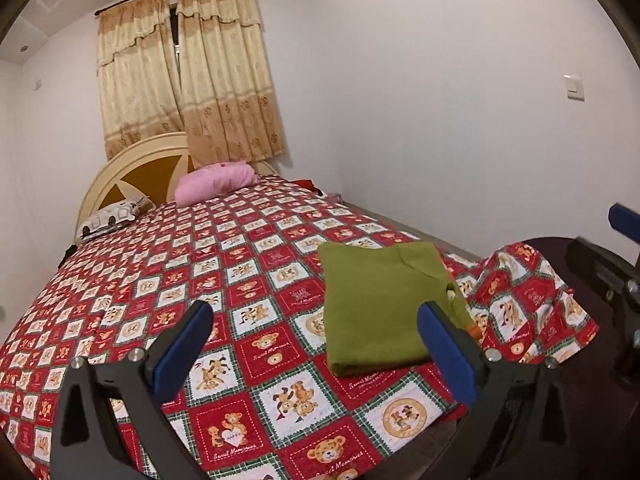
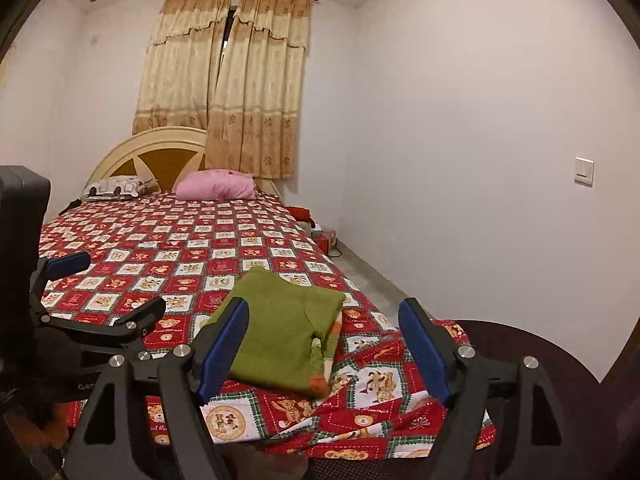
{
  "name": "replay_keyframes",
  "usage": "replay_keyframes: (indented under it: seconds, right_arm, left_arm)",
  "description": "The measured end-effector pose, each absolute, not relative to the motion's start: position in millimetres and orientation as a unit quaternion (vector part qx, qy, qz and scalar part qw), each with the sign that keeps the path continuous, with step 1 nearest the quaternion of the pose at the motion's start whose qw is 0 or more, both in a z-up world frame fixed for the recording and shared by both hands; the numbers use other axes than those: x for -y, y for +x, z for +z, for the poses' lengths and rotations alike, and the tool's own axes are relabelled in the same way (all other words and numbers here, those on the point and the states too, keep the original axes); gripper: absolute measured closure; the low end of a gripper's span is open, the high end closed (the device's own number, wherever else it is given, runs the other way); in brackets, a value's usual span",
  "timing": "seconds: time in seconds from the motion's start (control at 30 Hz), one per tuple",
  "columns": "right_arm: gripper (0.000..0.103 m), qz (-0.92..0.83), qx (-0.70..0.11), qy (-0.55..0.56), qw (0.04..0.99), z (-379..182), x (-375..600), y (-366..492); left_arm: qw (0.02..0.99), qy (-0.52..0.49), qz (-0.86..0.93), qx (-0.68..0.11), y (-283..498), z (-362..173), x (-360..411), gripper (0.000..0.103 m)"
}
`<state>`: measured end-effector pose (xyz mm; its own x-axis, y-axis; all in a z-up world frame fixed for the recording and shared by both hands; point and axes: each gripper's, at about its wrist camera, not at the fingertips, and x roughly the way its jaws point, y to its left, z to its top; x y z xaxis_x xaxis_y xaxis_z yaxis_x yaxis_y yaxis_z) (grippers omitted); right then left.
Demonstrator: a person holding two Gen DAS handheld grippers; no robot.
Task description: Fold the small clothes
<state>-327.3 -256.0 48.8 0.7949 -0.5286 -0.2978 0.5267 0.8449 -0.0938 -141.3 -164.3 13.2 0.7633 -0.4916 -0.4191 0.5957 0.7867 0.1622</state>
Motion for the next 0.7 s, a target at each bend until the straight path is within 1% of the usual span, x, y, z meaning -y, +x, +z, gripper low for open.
replay_keyframes:
  seconds: [0.33, 0.7]
  right_arm:
    - [0.025, -0.283, -0.154, 0.006, 0.947, 50, 259, -335]
    - [0.025, -0.287, -0.144, 0.043, 0.946, 51, 269, -341]
  left_arm:
    - [0.934, 0.136, -0.278, -0.180, -147, 15, 164, 0.000]
    - [0.930, 0.140, -0.291, -0.175, -154, 19, 162, 0.000]
